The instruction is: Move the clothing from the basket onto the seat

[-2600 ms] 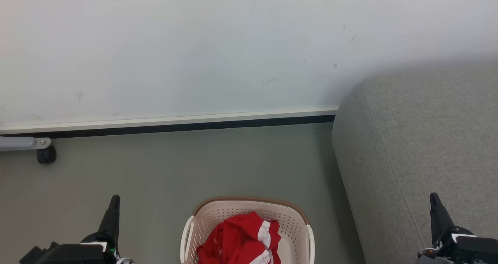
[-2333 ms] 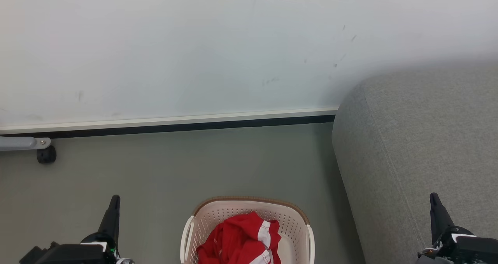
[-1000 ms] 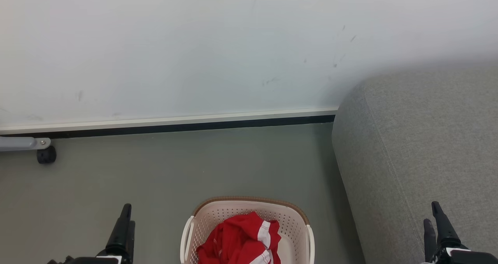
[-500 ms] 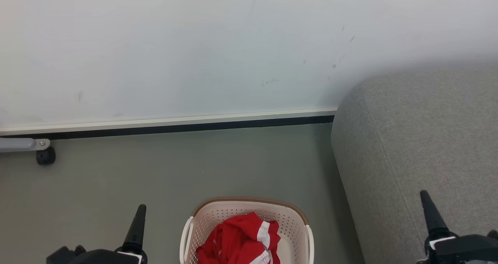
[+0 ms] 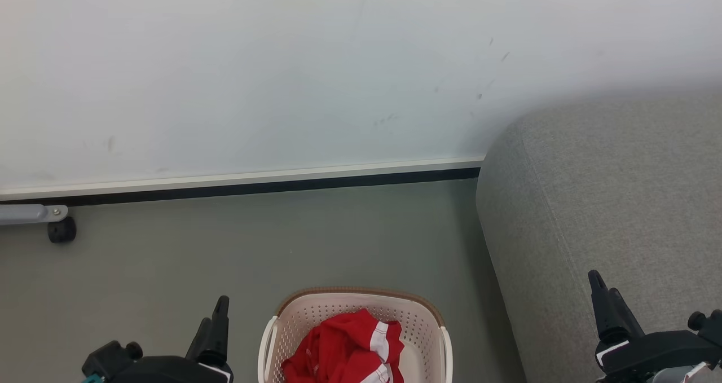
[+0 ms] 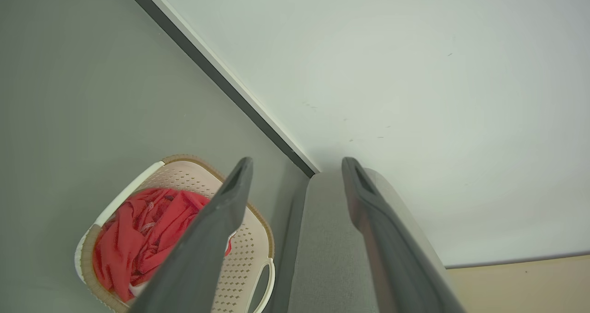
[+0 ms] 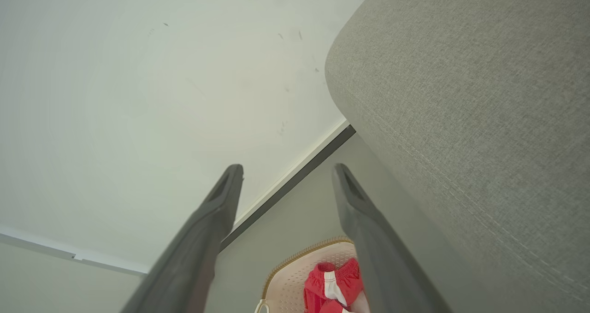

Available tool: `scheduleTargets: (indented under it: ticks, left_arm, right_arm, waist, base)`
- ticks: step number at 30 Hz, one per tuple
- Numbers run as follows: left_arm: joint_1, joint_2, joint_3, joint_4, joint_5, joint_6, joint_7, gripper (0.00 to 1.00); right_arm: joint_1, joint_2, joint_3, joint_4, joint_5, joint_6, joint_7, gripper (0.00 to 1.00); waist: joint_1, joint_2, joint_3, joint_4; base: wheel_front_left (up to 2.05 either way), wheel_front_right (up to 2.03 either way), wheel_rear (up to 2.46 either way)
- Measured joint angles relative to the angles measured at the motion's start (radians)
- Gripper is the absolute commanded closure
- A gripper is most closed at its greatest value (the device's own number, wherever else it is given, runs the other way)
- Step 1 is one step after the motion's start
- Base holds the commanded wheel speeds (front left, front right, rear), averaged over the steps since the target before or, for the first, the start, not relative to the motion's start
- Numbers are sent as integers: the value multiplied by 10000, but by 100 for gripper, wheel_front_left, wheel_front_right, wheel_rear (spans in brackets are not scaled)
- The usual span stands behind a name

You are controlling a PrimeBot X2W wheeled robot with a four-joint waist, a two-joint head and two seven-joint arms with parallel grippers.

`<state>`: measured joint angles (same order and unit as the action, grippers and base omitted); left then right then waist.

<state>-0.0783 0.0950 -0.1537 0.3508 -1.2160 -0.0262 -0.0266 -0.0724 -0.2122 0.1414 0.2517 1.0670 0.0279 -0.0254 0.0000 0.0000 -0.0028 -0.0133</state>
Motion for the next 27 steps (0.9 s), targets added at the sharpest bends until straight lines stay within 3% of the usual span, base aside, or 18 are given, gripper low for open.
scheduleTargets:
  ticks: [27]
  left_arm:
    - [1,324,-884,27,3530,631,-993,0]
  right_arm:
    - [12,-1041,951,-236,-3536,-681,-999,0]
  waist:
    - [0,0,-99,-199]
  base:
    - [0,0,0]
